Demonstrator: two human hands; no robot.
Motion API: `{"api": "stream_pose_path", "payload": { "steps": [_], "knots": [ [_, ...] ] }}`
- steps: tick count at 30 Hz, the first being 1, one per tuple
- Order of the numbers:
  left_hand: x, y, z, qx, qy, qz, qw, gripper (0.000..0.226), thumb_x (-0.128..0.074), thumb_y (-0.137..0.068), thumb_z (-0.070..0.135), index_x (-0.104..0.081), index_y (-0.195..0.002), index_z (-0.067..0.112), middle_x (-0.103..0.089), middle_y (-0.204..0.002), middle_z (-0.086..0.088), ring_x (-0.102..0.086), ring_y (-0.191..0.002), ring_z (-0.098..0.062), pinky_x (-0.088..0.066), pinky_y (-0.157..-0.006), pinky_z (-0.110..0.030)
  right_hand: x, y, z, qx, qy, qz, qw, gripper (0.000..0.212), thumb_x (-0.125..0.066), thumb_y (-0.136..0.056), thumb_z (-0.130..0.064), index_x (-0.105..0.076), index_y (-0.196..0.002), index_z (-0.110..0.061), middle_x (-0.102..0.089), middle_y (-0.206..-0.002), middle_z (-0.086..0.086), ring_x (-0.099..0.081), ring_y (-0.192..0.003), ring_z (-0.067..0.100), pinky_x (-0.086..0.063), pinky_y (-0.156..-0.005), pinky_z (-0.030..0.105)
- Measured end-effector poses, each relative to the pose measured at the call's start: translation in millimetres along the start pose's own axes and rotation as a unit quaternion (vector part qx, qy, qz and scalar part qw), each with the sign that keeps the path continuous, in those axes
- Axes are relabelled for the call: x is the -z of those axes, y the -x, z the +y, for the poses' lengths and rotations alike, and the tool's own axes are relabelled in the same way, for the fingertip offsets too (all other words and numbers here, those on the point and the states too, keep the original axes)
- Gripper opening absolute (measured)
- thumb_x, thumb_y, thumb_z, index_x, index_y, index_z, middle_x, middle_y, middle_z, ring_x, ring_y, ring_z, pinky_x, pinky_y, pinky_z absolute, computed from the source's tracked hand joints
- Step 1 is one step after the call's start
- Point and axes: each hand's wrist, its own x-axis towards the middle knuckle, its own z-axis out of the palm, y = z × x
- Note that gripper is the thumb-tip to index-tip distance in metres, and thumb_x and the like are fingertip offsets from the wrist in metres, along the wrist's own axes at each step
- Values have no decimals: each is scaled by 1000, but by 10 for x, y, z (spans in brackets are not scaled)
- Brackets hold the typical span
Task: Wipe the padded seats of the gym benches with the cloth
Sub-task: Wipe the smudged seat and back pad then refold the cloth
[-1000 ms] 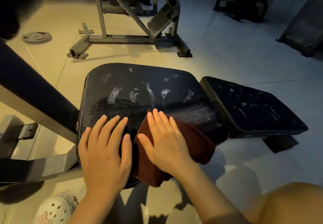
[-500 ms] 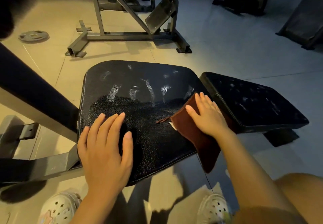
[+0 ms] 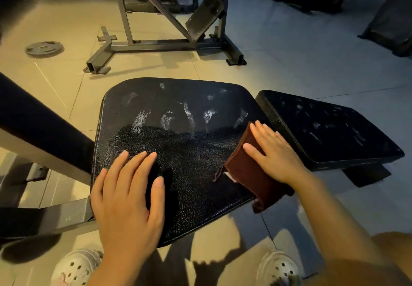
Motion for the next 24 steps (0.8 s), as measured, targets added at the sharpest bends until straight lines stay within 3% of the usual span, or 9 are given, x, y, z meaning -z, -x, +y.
{"api": "stream_pose_path", "payload": {
  "steps": [2,7,12,16,18,20,22,24],
  "knots": [
    [-8,0,8,-3,6,12,1000,42,-42,-94,33,-62,-126,16,-63,-127,-1,-45,-133,-23,-27,-109,-47,45,-137,104,13,14,-3,1000,84,-9,-83,-71,0,-155,-30,5,-163,-10,9,-147,1,5,-121,28],
    [-24,-16,17,-1,6,27,1000,43,-41,-95,33,-60,-128,14,-63,-127,-3,-46,-132,-25,-31,-106,-47,22,-137,-75,130,37,5,991,97,9,-77,-85,-2,-156,-28,7,-159,-14,11,-145,1,0,-123,35],
    [-8,5,33,4,26,36,999,45,-34,-96,29,-58,-130,10,-62,-128,-9,-44,-132,-27,-32,-106,-50,-207,84,-911,280,26,22,960,79,-19,-92,-65,-18,-156,-18,-12,-163,-1,-5,-151,14,1,-122,33],
    [6,11,13,12,31,36,999,45,-32,-98,29,-57,-130,10,-61,-128,-11,-43,-132,-27,-32,-105,-53,-272,318,-1296,335,-11,33,942,73,-27,-94,-57,-26,-155,-16,-20,-162,2,-11,-150,16,-2,-123,36],
    [14,12,15,17,31,37,999,45,-31,-98,30,-57,-130,10,-61,-128,-11,-43,-132,-28,-30,-106,-53,-269,462,-1273,265,-39,100,958,73,-24,-96,-61,-23,-155,-19,-18,-163,1,-10,-151,16,-6,-123,40],
    [18,6,27,25,32,40,998,46,-31,-98,31,-57,-129,10,-60,-128,-10,-42,-132,-29,-29,-106,-53,-289,633,-1165,82,-72,135,985,81,-10,-91,-69,-6,-157,-23,-2,-164,2,5,-151,16,1,-123,38],
    [14,-9,52,29,33,38,998,46,-31,-97,32,-57,-129,10,-59,-130,-10,-41,-133,-29,-28,-107,-53,-367,804,-1046,-77,-73,106,989,90,12,-79,-76,16,-151,-23,15,-163,2,25,-143,12,14,-117,32],
    [13,-7,60,29,26,32,999,46,-31,-97,32,-56,-130,12,-58,-132,-8,-39,-135,-27,-26,-108,-51,-404,842,-983,-122,-76,88,986,96,25,-69,-79,21,-147,-22,18,-162,1,31,-138,7,19,-113,29]
  ]
}}
